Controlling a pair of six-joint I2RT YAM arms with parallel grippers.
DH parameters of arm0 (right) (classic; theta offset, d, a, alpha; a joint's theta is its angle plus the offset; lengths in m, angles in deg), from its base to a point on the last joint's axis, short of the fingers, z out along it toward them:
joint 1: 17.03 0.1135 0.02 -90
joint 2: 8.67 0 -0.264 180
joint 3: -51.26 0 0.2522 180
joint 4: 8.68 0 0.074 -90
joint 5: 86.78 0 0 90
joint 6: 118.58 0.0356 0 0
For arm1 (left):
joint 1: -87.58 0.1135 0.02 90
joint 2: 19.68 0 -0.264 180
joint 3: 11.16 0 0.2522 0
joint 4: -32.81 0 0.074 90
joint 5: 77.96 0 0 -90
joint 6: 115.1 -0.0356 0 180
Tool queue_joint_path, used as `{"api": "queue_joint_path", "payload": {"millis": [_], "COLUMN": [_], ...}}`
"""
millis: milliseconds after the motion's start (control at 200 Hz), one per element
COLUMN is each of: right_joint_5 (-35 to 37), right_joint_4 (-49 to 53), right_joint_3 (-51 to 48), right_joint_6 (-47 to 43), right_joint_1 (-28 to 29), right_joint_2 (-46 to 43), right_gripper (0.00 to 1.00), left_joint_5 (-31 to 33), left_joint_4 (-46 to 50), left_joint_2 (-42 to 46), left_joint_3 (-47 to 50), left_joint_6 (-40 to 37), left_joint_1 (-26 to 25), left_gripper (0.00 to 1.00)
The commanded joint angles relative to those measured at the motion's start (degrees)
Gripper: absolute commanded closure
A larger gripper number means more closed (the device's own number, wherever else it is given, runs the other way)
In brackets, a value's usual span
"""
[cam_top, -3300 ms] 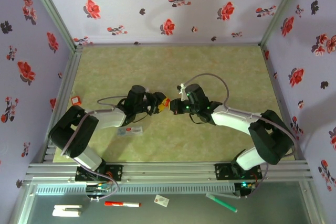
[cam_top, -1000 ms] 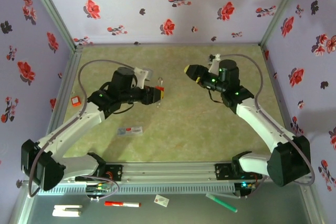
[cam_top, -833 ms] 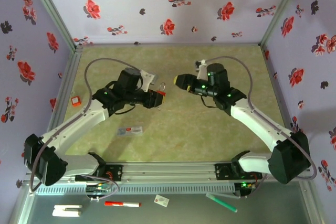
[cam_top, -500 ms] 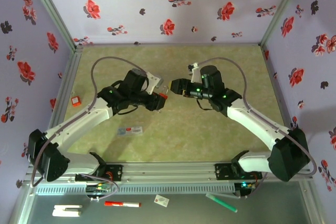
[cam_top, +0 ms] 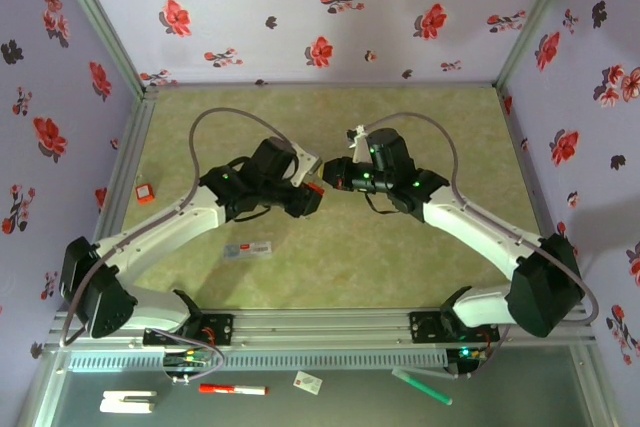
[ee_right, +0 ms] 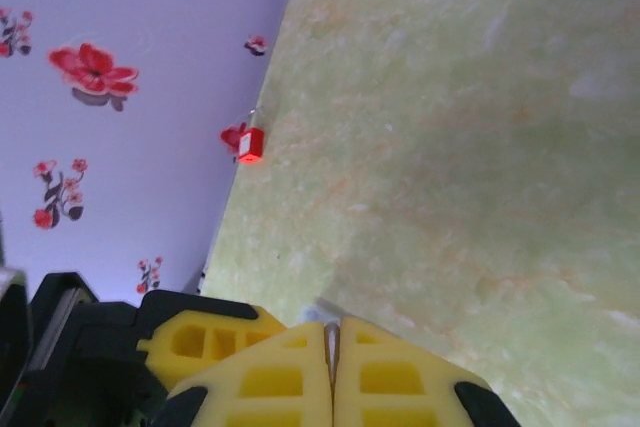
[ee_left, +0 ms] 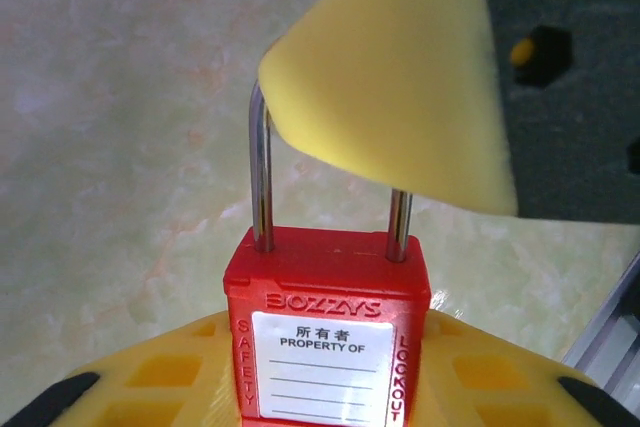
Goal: Unlock with the key
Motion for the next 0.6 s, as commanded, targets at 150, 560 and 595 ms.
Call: {"api": "queue_joint_path", "payload": {"millis": [150, 560, 595], "right_joint_5": [9.73, 12.52, 12.71], "right_joint_4": [8.99, 12.19, 12.44], "right_joint_3": [3.42, 2.13, 1.36], "right_joint_6": [1.31, 1.80, 1.99], "right_joint_1": [-4.14, -7.87, -8.96], "right_joint_2": [0.22, -1.97, -3.02], "right_gripper": [1.00, 0.33, 0.29], "left_joint_5": [4.96, 6.71, 6.51], "left_joint_4": [0.84, -0.33, -0.38], "left_joint_2": [0.51, 0.59, 0.28], "left_joint_3": [3.37, 5.84, 5.69], "left_joint_6": [0.88, 2.57, 2.41], "left_joint_1": [-4.43, -6.31, -6.31], "left_gripper": [1.00, 1.00, 1.00]}}
